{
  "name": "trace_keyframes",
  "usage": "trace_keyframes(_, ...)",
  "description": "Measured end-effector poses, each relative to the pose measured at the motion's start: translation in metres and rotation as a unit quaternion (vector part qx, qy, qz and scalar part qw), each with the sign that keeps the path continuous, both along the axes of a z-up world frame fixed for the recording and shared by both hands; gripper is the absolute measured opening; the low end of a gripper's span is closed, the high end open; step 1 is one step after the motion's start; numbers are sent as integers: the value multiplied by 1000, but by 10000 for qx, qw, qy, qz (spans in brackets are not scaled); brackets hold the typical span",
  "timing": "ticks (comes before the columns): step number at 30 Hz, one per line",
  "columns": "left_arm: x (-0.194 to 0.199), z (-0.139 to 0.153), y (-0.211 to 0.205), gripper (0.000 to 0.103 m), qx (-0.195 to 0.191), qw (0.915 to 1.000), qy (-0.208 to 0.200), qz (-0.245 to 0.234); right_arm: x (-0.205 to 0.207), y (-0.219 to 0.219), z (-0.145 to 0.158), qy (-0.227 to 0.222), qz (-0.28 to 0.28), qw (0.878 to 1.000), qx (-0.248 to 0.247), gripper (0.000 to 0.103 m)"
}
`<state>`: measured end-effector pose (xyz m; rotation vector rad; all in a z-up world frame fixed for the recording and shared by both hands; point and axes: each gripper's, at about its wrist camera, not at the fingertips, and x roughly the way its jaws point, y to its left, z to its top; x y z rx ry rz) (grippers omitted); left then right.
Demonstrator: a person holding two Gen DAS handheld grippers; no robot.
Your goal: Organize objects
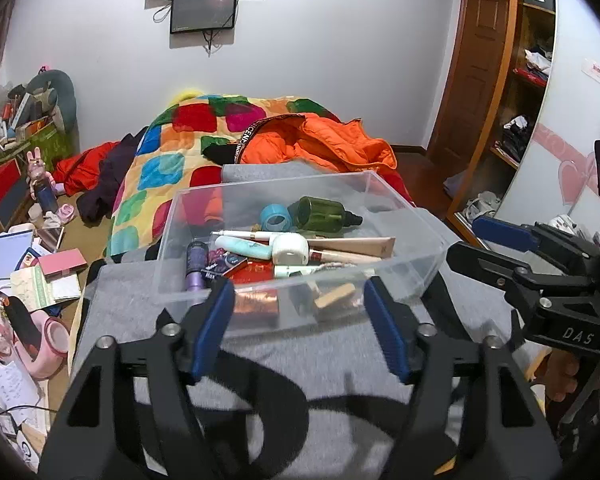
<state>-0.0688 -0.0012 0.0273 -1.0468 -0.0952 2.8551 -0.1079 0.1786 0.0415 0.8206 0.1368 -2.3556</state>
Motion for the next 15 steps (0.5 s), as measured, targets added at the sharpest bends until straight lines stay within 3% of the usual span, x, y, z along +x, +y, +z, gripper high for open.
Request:
trace_keyframes(6, 19, -5, -1, 82, 12, 10000, 35, 13, 16, 9, -2, 11, -44, 10000, 4, 69)
trace_keyframes(15, 34, -17, -4, 82, 73, 9999, -76, 23, 30, 12, -10, -123, -59, 9999, -32, 70)
